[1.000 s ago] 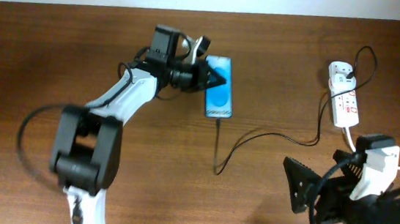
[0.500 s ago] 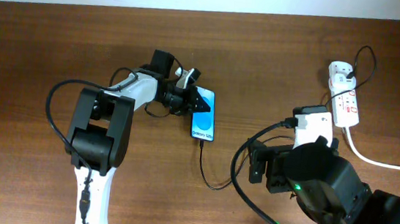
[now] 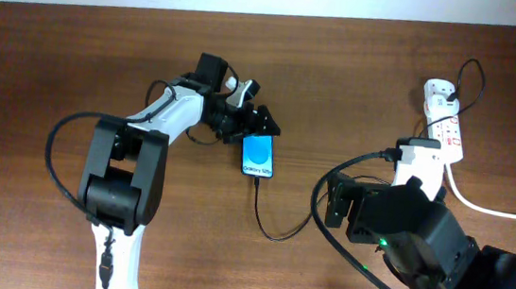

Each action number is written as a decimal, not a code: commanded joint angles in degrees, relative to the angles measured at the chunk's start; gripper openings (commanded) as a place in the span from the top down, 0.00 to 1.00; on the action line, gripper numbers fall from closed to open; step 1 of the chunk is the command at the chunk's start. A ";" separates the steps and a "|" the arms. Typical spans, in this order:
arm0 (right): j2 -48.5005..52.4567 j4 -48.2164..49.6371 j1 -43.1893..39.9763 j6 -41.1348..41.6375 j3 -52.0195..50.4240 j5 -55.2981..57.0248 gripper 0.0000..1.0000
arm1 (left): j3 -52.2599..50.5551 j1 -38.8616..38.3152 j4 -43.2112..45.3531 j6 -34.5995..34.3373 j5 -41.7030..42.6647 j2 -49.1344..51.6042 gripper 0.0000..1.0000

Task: Plug charger to phone and switch on socket

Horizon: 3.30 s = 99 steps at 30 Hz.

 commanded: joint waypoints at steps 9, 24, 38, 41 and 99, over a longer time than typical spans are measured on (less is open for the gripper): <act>-0.42 -2.12 -0.33 1.38 0.13 4.31 0.02 | 14.27 0.92 -21.84 0.17 -30.34 4.57 0.01; 1.27 7.41 -32.39 0.09 0.13 8.20 0.82 | 28.39 2.80 -22.16 8.24 -49.22 -37.24 0.01; 53.81 16.26 -70.99 -7.78 13.09 -39.23 0.96 | 28.26 2.80 -18.56 21.31 -66.58 -64.02 0.01; 63.17 14.19 -71.69 -5.84 23.12 -40.22 0.96 | 25.66 2.91 -18.10 21.31 -67.17 -67.63 0.01; 76.83 17.64 -73.88 1.95 30.34 -41.09 0.96 | -14.08 11.04 14.32 21.68 -67.14 -89.00 0.01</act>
